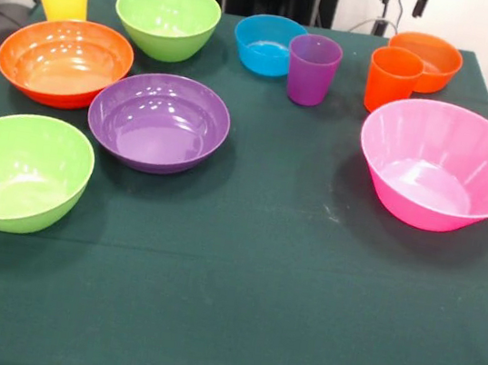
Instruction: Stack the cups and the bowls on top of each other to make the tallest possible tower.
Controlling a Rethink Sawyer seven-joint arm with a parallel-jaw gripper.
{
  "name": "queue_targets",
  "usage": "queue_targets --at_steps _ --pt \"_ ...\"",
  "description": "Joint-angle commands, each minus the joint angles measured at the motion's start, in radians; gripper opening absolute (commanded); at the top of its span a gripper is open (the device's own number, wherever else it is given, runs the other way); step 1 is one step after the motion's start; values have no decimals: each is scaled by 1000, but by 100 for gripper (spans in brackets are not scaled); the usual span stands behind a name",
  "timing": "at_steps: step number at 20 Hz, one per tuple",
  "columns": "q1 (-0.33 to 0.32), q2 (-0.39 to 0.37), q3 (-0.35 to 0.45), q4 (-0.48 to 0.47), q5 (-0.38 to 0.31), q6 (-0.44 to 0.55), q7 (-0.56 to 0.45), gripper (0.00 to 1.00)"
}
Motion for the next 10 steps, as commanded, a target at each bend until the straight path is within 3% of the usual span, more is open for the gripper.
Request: queue_targets --at_steps 1,10 --pt "22 52 -61 -87 -93 -77 129 100" --pt "26 67 -65 -106 -99 -76 124 100"
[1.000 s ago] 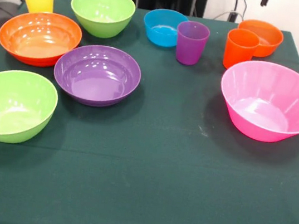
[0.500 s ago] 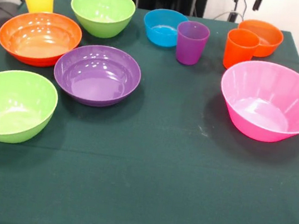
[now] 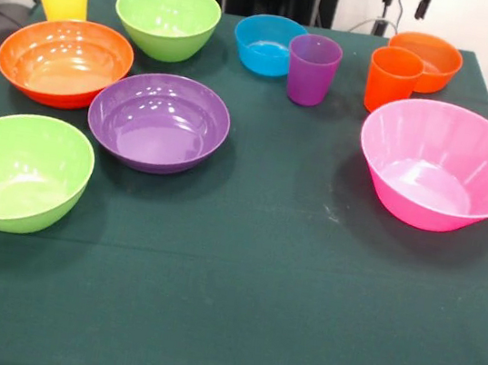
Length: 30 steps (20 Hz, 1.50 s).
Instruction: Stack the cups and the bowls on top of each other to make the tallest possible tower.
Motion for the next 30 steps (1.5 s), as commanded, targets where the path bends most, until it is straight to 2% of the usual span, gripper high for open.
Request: queue_targets --at_steps 1,6,12,30 --pt "27 44 -60 -105 -95 -62 121 100" --pt "29 28 -50 -98 -84 -64 120 100" --pt "29 43 -61 -106 -93 -72 120 100" --pt "58 132 -130 -160 -150 -133 120 100"
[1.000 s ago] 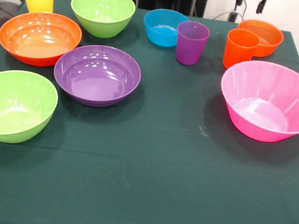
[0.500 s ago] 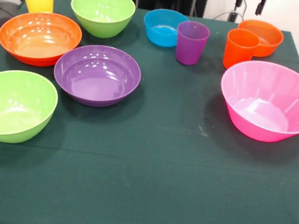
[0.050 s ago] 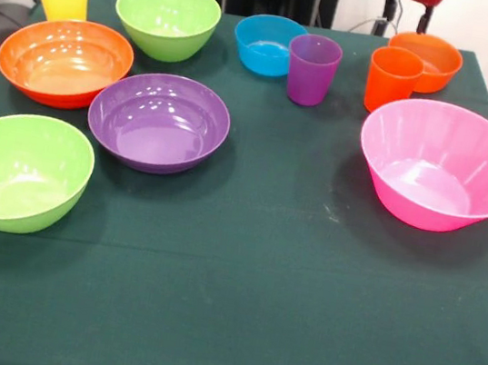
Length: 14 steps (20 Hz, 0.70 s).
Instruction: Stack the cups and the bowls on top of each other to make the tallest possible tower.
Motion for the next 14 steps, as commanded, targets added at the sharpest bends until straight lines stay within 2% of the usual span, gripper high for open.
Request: queue_targets --at_steps 1,14 --pt "40 55 -69 -109 -112 -64 125 100" --pt "66 85 -95 -117 -130 -104 139 100"
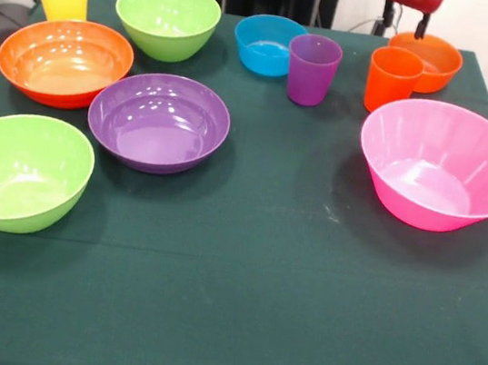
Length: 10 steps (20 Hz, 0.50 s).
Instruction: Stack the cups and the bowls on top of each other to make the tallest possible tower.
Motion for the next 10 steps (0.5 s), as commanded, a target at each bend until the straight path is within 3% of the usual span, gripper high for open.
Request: queue_targets --at_steps 1,10 --pt "30 38 -54 -105 -91 -70 139 100" --pt "51 66 -81 -121 -98 -97 138 100"
